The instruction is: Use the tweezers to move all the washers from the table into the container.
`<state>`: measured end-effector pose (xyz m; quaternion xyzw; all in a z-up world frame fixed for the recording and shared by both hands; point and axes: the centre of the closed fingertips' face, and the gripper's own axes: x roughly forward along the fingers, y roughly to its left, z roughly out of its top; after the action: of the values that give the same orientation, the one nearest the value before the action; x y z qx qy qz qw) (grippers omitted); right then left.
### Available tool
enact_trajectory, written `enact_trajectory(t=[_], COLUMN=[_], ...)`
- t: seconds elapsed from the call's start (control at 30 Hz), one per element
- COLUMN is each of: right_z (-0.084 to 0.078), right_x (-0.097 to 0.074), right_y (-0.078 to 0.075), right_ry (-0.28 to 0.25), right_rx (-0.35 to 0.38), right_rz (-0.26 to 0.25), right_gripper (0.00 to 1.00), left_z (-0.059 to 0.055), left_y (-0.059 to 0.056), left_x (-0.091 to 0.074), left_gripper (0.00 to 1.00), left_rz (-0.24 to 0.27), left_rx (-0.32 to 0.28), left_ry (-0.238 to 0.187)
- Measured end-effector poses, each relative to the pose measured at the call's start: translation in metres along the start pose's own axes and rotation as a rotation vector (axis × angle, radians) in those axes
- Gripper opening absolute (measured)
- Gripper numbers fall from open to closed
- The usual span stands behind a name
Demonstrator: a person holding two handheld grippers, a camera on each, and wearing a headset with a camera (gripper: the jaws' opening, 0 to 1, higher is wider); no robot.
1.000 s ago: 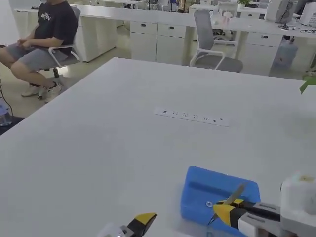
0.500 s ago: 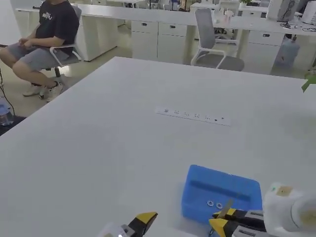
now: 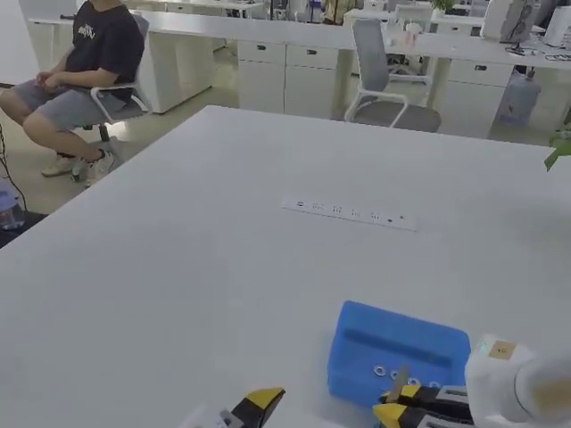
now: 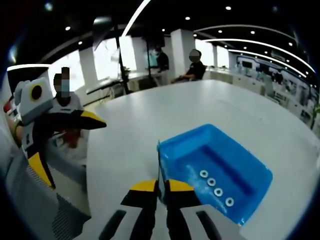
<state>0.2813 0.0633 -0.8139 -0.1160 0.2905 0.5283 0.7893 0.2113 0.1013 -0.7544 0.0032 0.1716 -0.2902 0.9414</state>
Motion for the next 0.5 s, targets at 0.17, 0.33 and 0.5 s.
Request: enact_trajectory(t=[0.17,0.33,0.5], right_z=[-0.006,-0.010,-0.009], right_x=[-0.007,-0.011,-0.012], right_y=[0.008,0.018,0.014], right_ry=[-0.005,-0.031,-0.055], right_rx=[0.034,0.065,0.102], right_rz=[0.015,0.027,0.016], right_gripper=[0.02,0.02,0.03], left_z=[0.000,-0.001,-0.001], left_y=[-0.001,-0.002,-0.003], left_x=[0.000,0.000,0.000], left_gripper=[0.75,0.75,0.75], left_rz=[-0.004,-0.009,-0.012], left_rx=[0.001,0.001,0.002], left_ry=[0.001,0.002,0.005])
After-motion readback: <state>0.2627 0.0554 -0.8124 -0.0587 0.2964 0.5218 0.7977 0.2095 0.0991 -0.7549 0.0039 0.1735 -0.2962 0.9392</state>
